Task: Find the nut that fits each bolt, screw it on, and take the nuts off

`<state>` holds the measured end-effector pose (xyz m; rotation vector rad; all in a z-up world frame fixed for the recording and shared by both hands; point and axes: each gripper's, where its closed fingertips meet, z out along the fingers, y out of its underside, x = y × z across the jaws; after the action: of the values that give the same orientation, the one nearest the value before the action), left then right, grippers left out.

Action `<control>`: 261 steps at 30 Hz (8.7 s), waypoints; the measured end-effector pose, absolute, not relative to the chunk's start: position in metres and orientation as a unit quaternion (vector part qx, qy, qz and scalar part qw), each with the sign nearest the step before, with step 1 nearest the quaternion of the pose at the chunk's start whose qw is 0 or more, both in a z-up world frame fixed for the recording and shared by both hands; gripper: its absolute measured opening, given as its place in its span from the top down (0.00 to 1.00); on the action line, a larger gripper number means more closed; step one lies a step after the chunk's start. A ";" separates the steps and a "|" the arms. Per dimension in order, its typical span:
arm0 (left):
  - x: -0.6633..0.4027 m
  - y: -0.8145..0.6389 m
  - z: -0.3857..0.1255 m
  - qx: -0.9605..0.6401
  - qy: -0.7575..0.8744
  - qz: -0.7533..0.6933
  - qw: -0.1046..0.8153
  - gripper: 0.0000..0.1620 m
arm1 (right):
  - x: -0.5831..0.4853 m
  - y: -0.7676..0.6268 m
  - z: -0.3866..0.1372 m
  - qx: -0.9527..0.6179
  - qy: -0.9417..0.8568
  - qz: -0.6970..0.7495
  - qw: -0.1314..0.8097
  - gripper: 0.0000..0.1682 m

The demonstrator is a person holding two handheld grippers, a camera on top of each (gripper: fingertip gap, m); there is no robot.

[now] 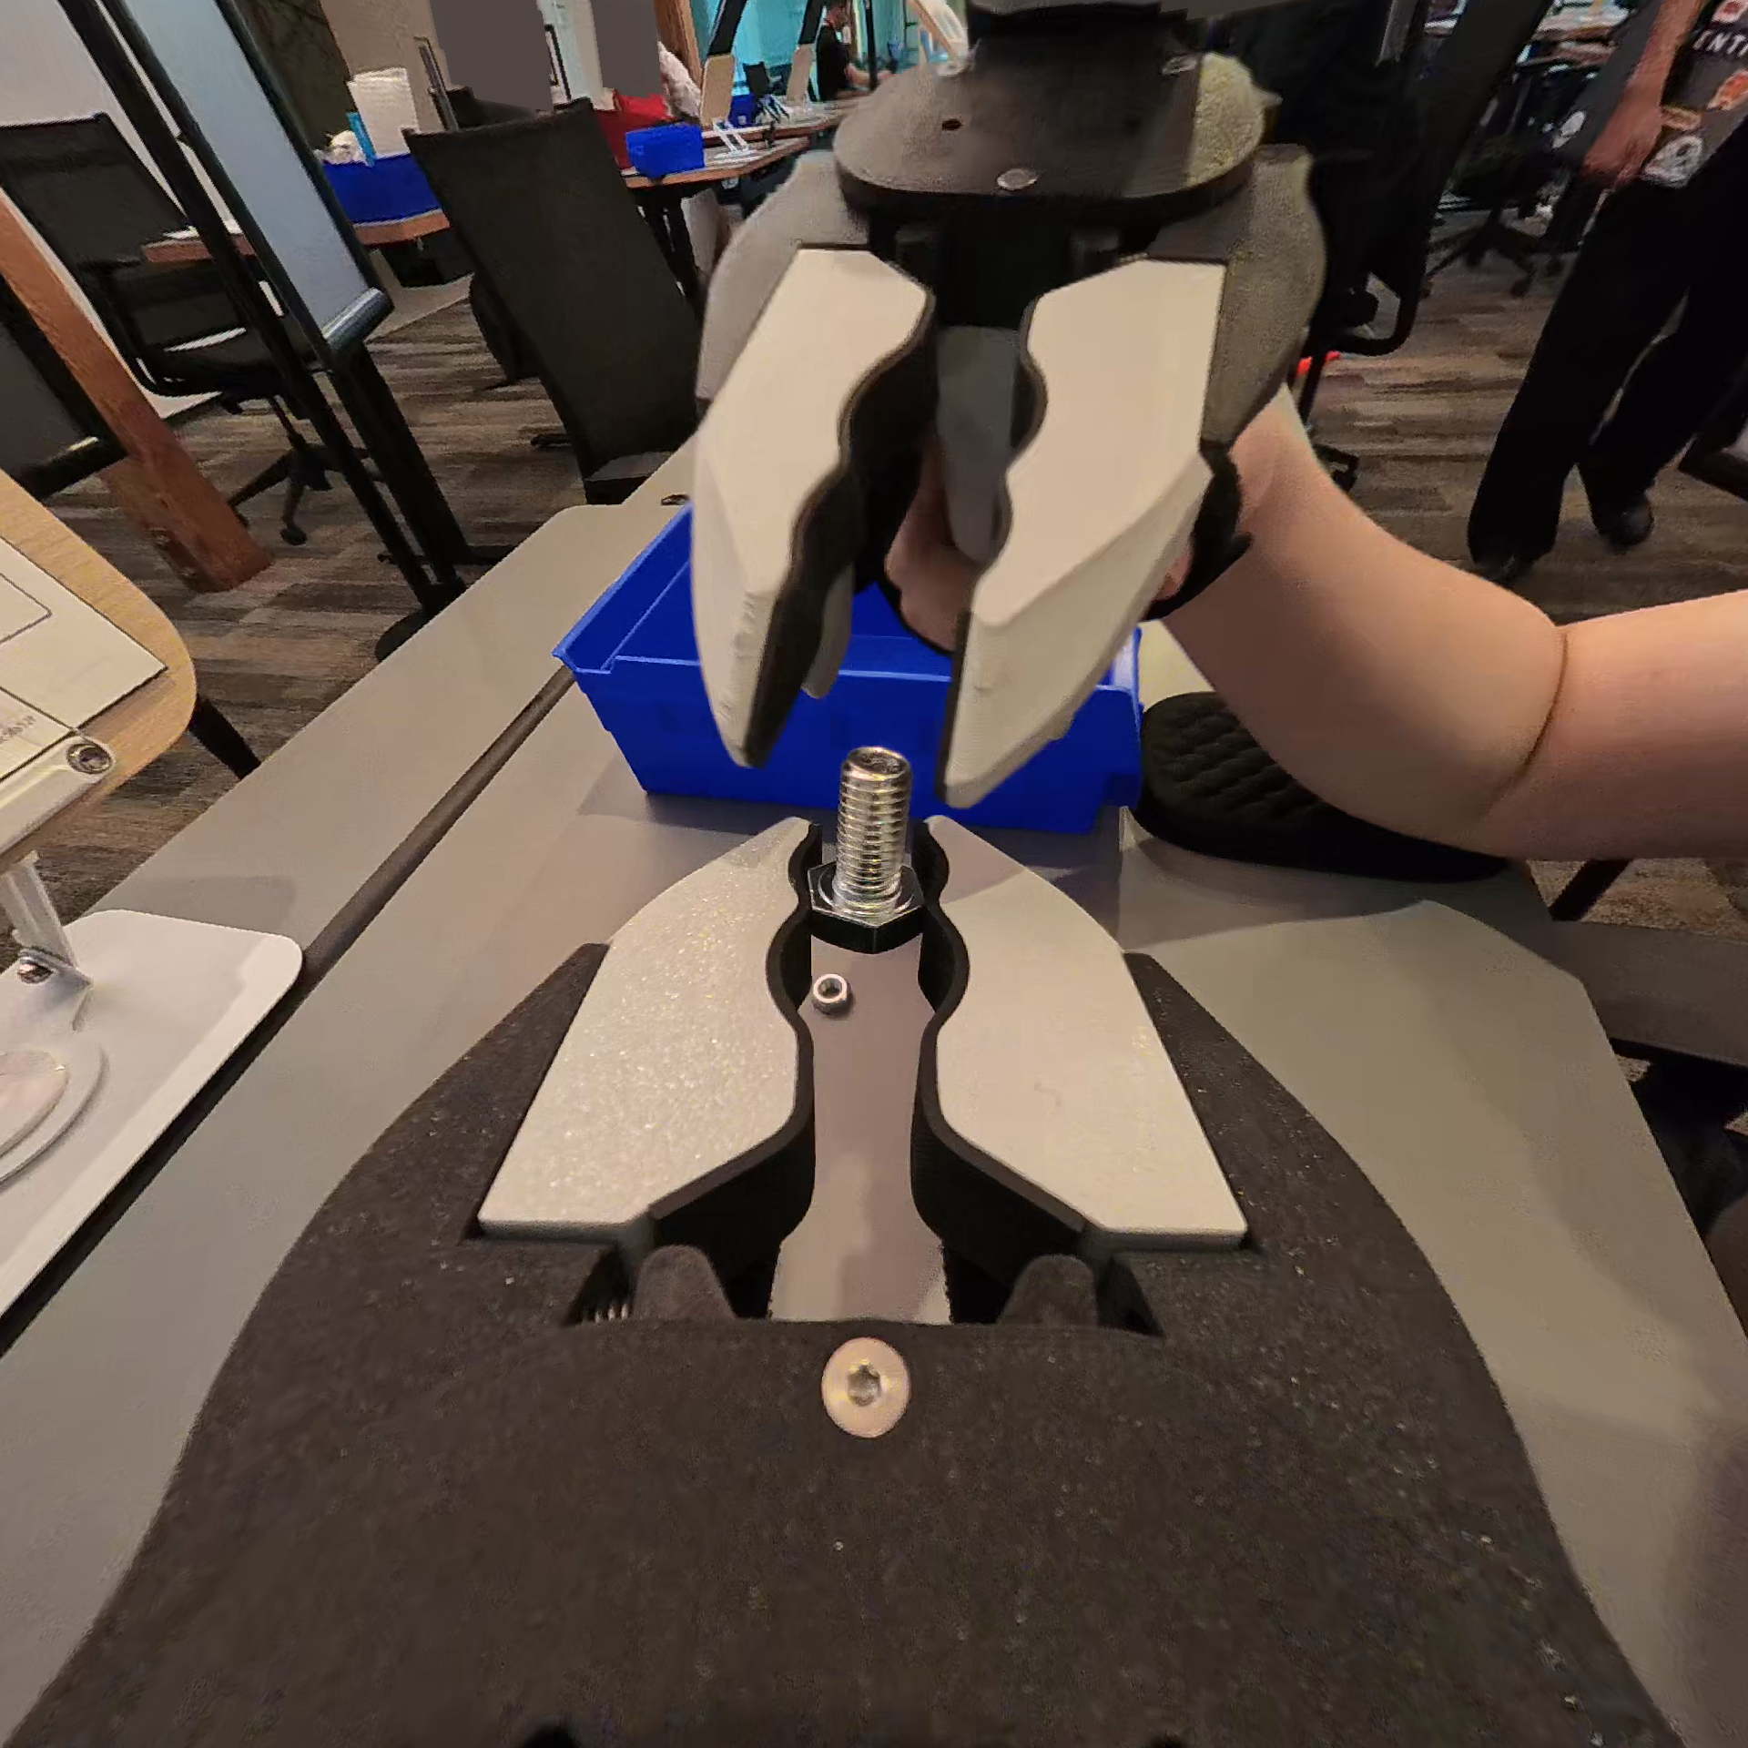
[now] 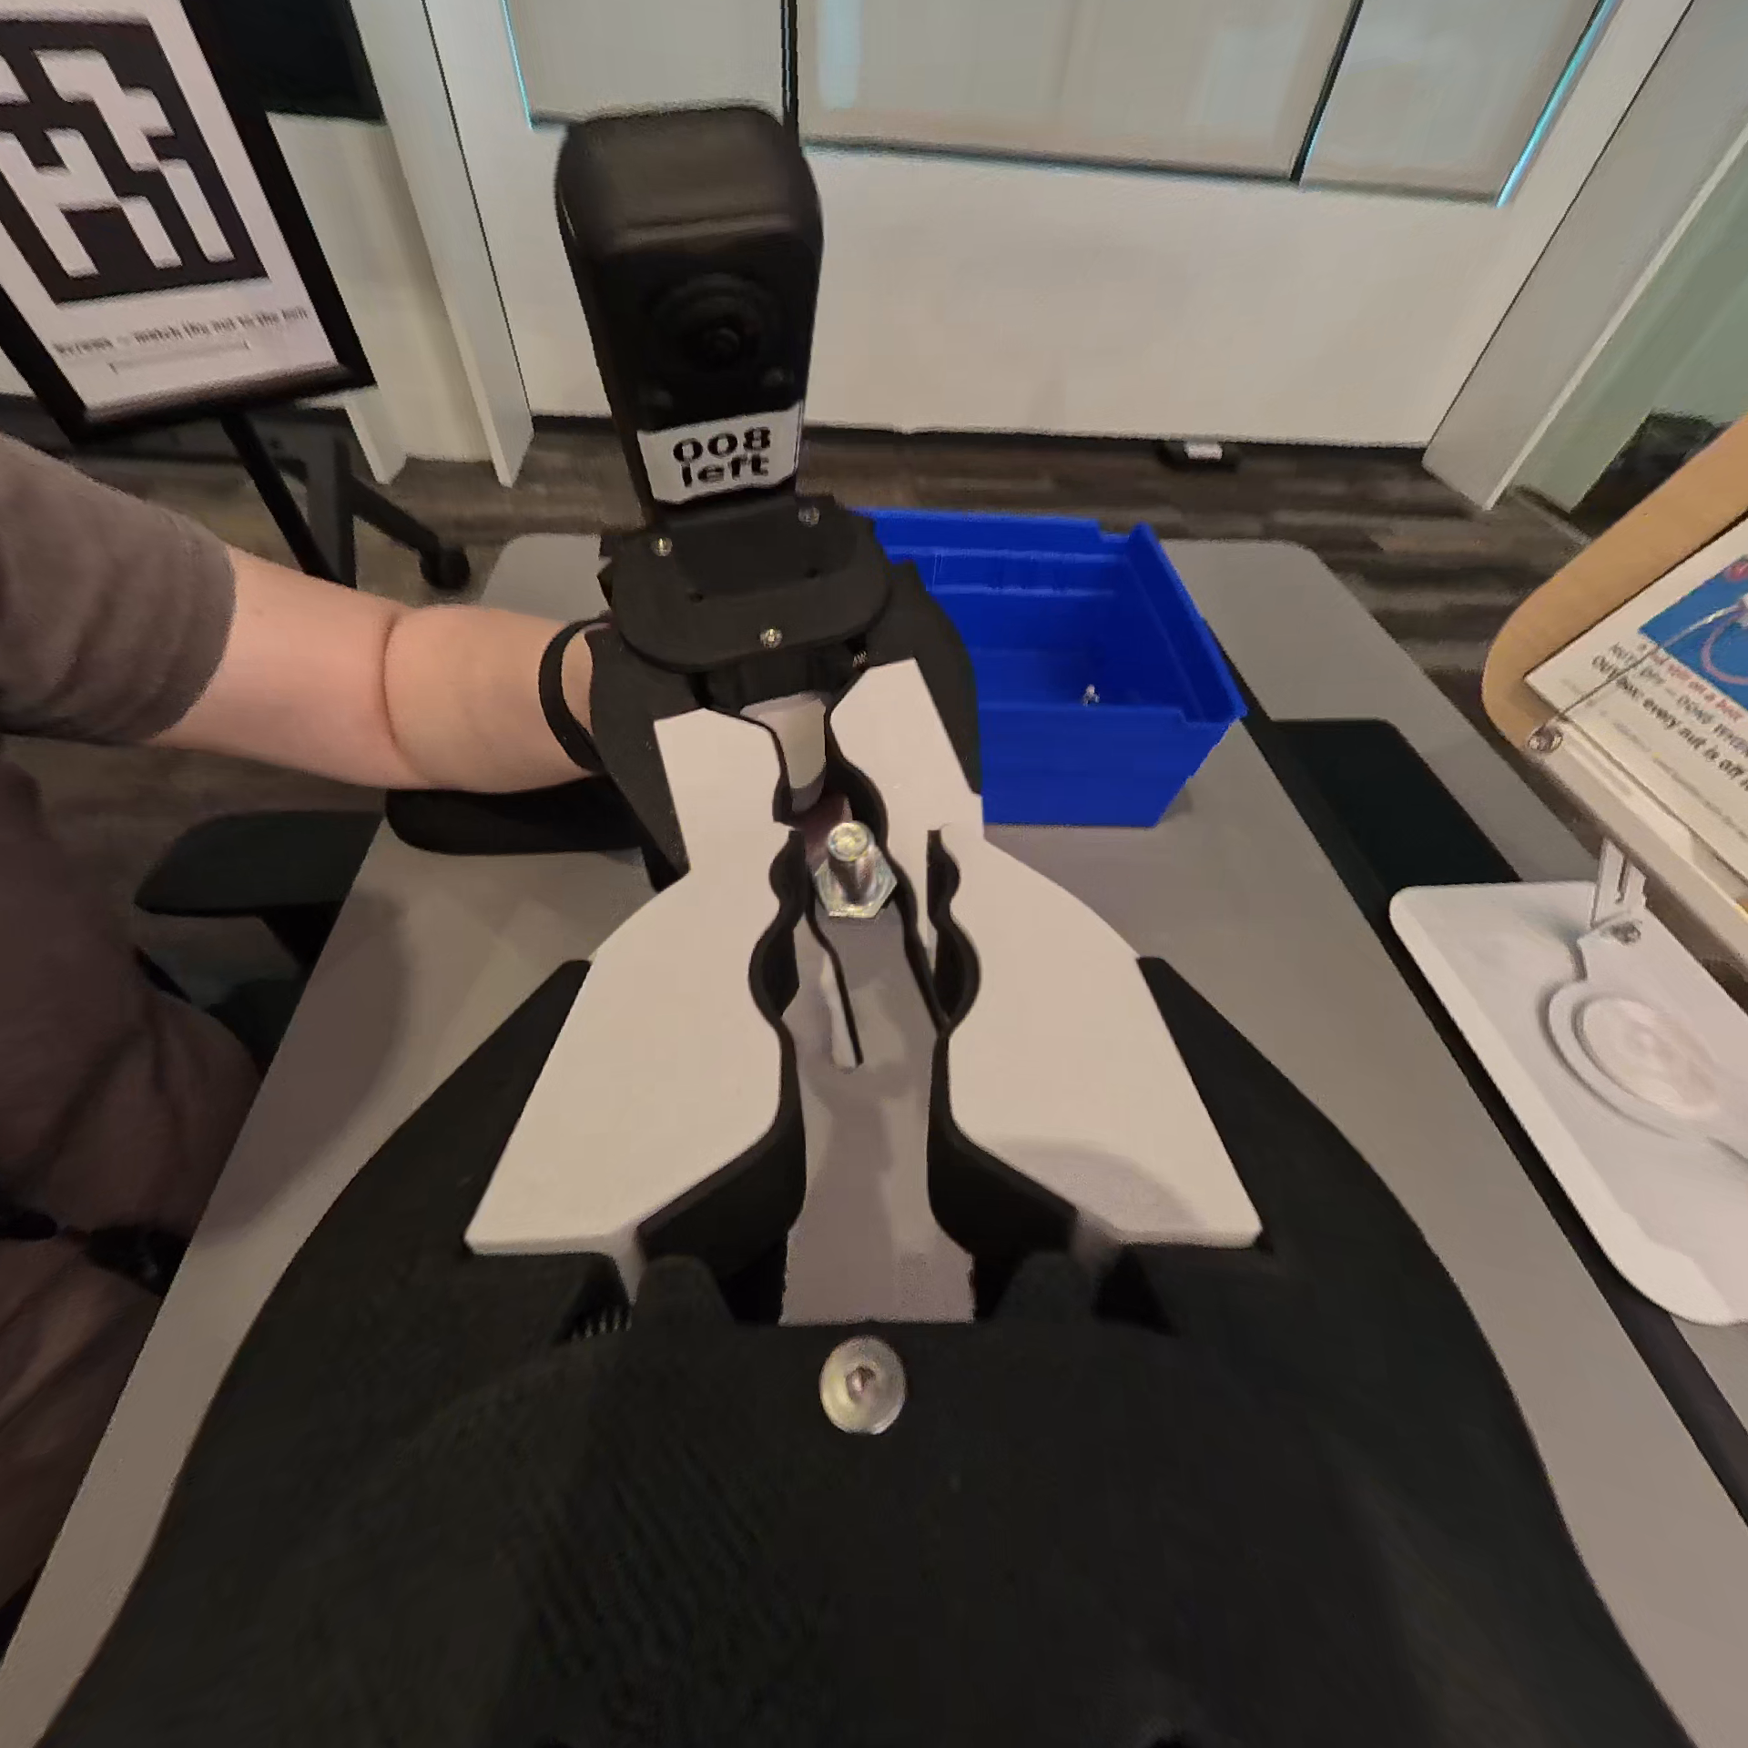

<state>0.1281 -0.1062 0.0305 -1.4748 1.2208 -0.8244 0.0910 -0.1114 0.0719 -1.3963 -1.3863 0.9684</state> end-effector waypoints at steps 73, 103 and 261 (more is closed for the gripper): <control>0.048 -0.058 0.079 -0.641 0.419 -0.286 0.576 0.91 | 0.179 -0.069 -0.060 -0.597 -0.757 0.148 0.219 0.87; 0.023 -0.057 0.098 -0.641 0.400 -0.283 0.591 0.91 | 0.187 -0.045 -0.159 -0.690 -0.720 0.037 0.065 0.88; 0.066 -0.044 0.073 -0.655 0.326 -0.232 0.641 0.91 | 0.044 -0.063 0.100 -0.918 -0.337 0.168 0.121 0.89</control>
<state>0.0655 -0.0438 0.0734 -1.4928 0.7431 -0.5298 0.0445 -0.0626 0.1003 -2.6828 -0.9843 0.4920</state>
